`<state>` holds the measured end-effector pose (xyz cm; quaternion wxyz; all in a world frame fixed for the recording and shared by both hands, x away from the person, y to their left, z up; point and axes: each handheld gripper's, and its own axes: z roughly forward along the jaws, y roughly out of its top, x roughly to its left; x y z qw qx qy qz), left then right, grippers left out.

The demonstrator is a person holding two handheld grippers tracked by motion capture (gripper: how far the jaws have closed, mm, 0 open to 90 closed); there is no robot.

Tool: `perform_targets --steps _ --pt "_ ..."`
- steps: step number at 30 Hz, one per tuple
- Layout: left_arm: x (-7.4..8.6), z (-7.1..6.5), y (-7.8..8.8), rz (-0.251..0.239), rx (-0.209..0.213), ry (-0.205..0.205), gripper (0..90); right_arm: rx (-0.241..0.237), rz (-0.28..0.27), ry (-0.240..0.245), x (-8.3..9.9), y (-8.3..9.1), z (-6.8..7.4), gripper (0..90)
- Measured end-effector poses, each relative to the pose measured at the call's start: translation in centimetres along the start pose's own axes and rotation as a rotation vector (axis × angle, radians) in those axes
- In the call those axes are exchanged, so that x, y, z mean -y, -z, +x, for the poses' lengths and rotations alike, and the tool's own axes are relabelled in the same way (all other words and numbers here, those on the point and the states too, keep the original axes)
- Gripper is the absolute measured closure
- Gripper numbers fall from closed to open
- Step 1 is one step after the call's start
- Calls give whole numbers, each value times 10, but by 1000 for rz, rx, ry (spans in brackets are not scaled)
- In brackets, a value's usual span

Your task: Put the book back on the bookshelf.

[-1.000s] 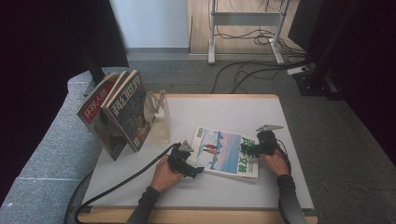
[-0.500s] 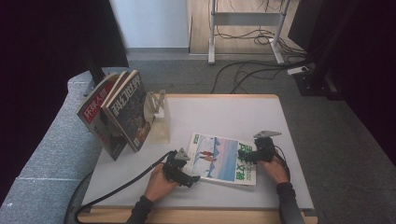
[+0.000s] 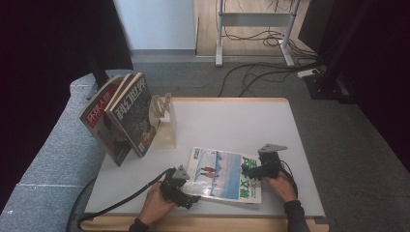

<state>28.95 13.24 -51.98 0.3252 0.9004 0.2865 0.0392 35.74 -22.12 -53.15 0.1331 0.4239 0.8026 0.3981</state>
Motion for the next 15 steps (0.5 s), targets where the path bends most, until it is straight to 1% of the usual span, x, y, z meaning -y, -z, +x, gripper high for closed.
perform_targets --steps 1,2,3,4,5,7,10,11,13,14,15 --pt "0 1 0 9 4 -9 0 3 2 -6 0 1 1 0" --pt "-1 2 1 19 16 -15 0 8 0 -4 1 1 2 0" --pt "-3 5 3 24 36 -12 0 13 0 -9 1 1 3 0" --pt "-4 7 5 19 44 -11 0 19 0 -10 1 1 3 0" --pt "-5 9 8 4 29 -13 0 27 0 -5 1 2 4 0" --pt "-10 14 15 -34 -15 -19 0 43 6 19 0 5 7 0" --pt "-16 24 24 -95 0 6 0 78 13 46 1 12 11 0" --pt "-18 27 25 -102 -1 6 2 84 7 46 1 15 13 0" --pt "-27 31 24 -55 -17 -21 0 82 0 43 3 21 17 0" --pt "-31 31 23 -55 -21 -33 0 80 3 51 4 25 19 0" --pt "-36 32 22 -55 -9 -35 0 78 4 59 5 28 21 0"
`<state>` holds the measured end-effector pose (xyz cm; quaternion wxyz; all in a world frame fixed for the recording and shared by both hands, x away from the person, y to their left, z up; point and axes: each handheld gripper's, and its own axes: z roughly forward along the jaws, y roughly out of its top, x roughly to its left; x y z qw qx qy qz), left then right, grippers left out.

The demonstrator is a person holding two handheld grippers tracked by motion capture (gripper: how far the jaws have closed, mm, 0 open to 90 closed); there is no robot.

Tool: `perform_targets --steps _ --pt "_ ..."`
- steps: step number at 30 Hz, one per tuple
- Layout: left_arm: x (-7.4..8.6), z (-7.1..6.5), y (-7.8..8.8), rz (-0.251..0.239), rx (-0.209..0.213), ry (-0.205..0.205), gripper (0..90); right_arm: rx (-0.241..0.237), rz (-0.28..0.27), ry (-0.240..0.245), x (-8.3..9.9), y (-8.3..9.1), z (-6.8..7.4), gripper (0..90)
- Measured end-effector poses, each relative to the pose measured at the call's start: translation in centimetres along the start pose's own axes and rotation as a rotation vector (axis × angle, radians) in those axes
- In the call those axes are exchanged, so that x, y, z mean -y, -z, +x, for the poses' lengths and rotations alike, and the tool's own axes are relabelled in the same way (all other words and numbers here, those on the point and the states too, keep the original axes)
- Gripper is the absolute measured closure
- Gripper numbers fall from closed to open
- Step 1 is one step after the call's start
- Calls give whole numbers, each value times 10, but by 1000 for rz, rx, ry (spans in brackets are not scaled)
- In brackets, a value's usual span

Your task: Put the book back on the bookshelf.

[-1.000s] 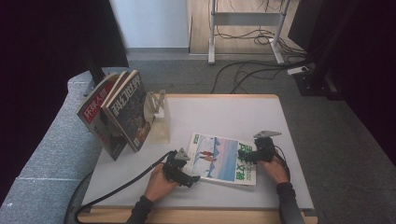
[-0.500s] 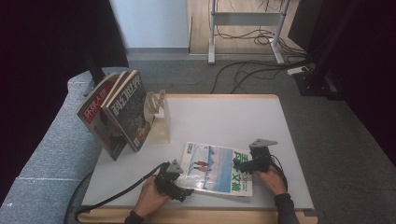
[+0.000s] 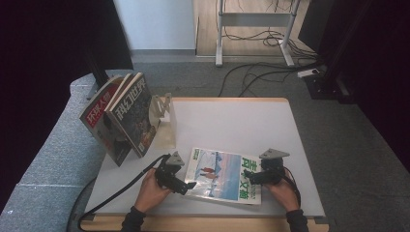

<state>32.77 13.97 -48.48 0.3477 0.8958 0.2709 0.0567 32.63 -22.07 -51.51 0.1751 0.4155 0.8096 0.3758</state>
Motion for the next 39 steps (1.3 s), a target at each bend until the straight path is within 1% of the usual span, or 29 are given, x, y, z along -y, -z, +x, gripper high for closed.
perform_targets --steps 1,2,4,7,9,11,14,17,20,21,24,27,30,31,33,35,36,37,39 --pt "-4 2 -2 -6 14 5 0 -3 2 4 1 3 2 0" --pt "-8 4 -3 -11 15 5 0 -6 1 6 3 6 5 0" --pt "-15 8 -8 -10 4 -8 0 -14 -4 8 6 12 9 0" --pt "-26 14 -14 -15 14 -18 0 -16 1 21 11 19 15 0" --pt "-32 18 -19 -18 8 -31 0 -24 -6 21 15 24 19 0" --pt "-39 22 -23 -2 10 -39 0 -27 -5 21 18 28 22 0" --pt "-48 29 -31 3 24 -49 0 -34 -7 23 24 33 26 0" --pt "-55 36 -40 12 37 -48 0 -34 -4 14 31 38 29 0" --pt "-57 44 -48 -4 49 -41 6 -43 0 9 38 41 32 0" --pt "-57 47 -51 6 57 -30 8 -47 4 7 40 42 34 0" --pt "-57 52 -59 26 46 -43 4 -60 8 7 46 43 38 0" --pt "-57 56 -66 29 62 -40 4 -73 11 10 49 44 43 0" --pt "-56 57 -74 30 77 -47 5 -82 16 21 52 44 49 0" --pt "-55 58 -77 34 78 -57 6 -86 16 21 52 44 51 0" --pt "-54 59 -80 26 82 -54 0 -91 19 28 53 44 54 0" --pt "-53 60 -83 17 100 -43 0 -94 28 38 55 42 57 0" --pt "-53 60 -84 13 103 -39 0 -96 30 41 56 42 58 0" --pt "-53 61 -84 15 106 -39 0 -89 34 47 56 41 59 0" --pt "-52 60 -84 16 103 -43 0 -87 38 46 58 39 59 0"
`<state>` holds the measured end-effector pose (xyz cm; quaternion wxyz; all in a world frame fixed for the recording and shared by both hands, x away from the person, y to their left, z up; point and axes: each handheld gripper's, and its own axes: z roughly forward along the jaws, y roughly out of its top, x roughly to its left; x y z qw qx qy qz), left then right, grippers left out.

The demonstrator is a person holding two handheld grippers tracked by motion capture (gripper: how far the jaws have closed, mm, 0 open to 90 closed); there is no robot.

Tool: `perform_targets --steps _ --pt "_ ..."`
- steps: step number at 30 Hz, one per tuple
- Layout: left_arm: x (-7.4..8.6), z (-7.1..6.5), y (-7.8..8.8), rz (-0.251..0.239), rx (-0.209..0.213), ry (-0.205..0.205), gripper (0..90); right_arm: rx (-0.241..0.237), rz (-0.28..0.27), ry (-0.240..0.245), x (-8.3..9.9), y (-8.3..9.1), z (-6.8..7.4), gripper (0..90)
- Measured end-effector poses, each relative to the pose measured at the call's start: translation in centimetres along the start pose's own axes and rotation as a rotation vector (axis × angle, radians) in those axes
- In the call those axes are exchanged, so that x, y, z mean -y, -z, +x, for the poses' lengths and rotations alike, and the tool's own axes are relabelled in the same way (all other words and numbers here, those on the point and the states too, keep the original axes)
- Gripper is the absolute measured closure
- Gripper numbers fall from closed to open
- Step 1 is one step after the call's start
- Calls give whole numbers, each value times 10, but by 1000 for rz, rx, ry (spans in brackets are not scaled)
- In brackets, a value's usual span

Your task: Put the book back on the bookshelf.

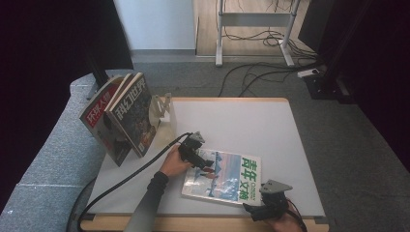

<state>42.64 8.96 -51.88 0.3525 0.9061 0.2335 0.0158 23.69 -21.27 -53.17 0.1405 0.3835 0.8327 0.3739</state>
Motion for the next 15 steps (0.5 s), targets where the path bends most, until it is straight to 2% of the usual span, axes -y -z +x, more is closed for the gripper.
perform_targets --steps 6,10,15 --pt "0 -2 0 6 -10 11 0 8 -9 18 2 -1 0 0" --pt "3 -4 3 6 -19 21 0 19 -7 13 2 0 -3 0" --pt "13 -9 9 -1 -30 36 0 56 2 9 1 3 -10 0"
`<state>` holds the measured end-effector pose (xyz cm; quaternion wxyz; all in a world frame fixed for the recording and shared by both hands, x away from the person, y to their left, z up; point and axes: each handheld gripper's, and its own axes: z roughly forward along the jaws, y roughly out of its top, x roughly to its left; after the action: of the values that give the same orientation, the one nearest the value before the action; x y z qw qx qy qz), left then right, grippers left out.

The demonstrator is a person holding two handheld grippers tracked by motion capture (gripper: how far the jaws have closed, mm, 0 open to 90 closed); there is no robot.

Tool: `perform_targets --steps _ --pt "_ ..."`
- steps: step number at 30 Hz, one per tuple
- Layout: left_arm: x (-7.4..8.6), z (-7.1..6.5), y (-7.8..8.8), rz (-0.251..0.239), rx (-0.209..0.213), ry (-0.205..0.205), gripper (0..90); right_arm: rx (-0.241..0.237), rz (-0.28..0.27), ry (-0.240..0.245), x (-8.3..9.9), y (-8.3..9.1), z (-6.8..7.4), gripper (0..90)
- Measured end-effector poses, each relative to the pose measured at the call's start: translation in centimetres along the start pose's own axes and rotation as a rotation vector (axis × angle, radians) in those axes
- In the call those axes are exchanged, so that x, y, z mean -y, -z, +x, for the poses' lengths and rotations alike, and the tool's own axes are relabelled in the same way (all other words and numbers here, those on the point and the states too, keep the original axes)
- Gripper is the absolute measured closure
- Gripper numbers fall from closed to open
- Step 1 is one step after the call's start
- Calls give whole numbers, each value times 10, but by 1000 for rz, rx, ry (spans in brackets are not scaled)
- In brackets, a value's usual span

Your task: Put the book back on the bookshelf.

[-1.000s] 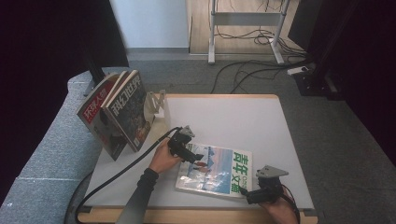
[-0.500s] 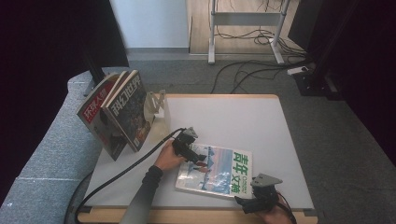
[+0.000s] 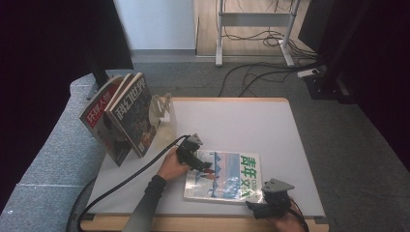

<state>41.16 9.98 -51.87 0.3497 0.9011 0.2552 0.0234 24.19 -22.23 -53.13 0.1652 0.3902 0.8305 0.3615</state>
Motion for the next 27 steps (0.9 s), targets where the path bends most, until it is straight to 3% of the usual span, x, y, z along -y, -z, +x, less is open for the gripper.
perform_targets --steps 8,18,22,27 --pt "17 -9 14 11 -3 30 0 74 4 -20 -4 0 -19 0" --pt "36 -24 28 24 -12 58 0 101 2 -71 -15 -11 -47 0" --pt "45 -29 34 26 8 73 0 110 0 -92 -19 -16 -57 0" --pt "53 -37 40 40 19 62 0 135 8 -99 -27 -22 -65 0"
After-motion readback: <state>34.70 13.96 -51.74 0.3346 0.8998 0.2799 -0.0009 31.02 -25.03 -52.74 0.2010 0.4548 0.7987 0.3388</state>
